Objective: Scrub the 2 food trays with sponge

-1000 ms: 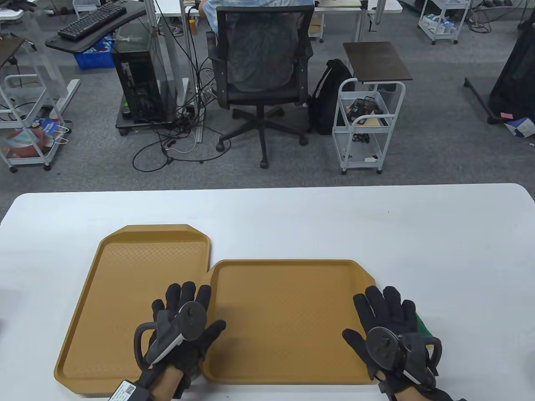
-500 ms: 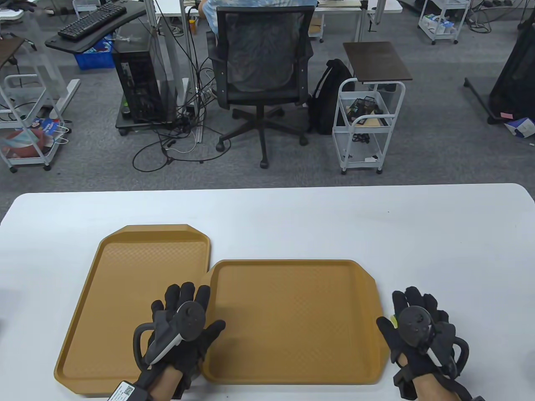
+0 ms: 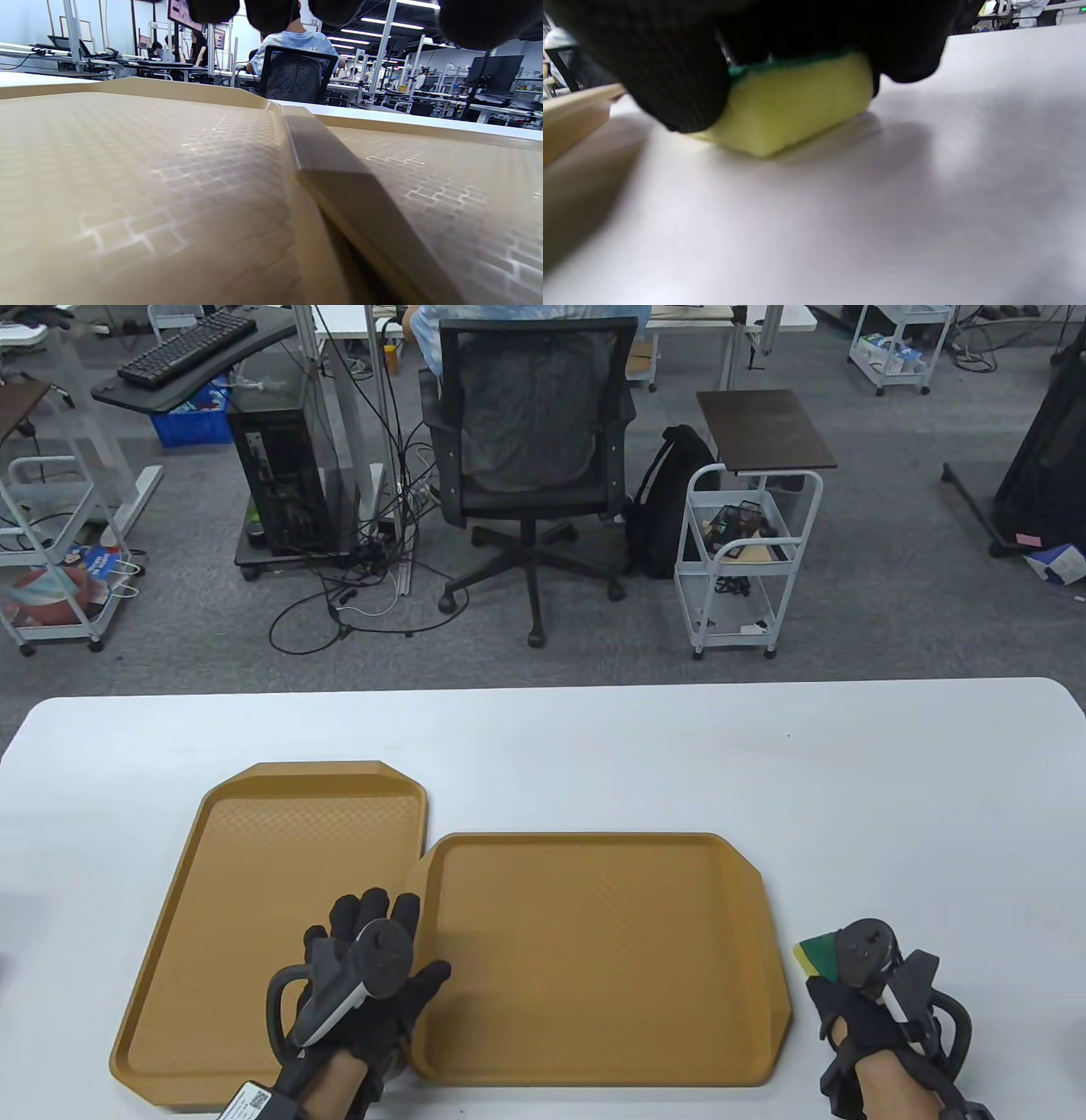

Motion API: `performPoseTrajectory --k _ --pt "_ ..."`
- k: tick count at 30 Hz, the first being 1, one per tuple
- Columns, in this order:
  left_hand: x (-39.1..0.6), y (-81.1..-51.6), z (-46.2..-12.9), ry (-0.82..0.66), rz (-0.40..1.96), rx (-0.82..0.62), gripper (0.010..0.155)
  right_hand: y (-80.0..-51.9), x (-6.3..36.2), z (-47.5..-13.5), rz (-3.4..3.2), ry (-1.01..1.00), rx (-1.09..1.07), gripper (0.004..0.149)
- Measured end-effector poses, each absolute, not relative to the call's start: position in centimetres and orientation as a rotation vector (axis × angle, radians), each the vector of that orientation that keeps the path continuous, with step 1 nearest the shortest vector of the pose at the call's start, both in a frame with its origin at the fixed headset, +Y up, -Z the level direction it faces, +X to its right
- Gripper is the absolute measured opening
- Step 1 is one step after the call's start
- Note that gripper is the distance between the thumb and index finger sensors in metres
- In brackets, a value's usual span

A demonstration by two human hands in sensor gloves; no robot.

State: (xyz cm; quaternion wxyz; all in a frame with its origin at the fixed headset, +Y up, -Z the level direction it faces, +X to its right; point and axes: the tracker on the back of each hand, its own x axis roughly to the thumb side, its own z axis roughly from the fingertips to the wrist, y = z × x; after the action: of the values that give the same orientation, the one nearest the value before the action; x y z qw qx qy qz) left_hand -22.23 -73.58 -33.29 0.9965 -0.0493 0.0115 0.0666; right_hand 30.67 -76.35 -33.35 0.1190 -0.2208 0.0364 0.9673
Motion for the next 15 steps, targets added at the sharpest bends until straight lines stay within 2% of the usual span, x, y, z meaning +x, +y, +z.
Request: performPoseTrajectory --k 8,15 --pt "-23.1 -75.1 -33.8 0.192 0.229 -0.184 0.08 -74.0 28.1 -33.1 2.836 -0.113 -0.524 0.069" --pt "-24.0 -76.4 -34.6 0.232 0.275 -0.25 0.076 -73.0 23.7 -34.9 2.867 -0.141 -0.388 0.066"
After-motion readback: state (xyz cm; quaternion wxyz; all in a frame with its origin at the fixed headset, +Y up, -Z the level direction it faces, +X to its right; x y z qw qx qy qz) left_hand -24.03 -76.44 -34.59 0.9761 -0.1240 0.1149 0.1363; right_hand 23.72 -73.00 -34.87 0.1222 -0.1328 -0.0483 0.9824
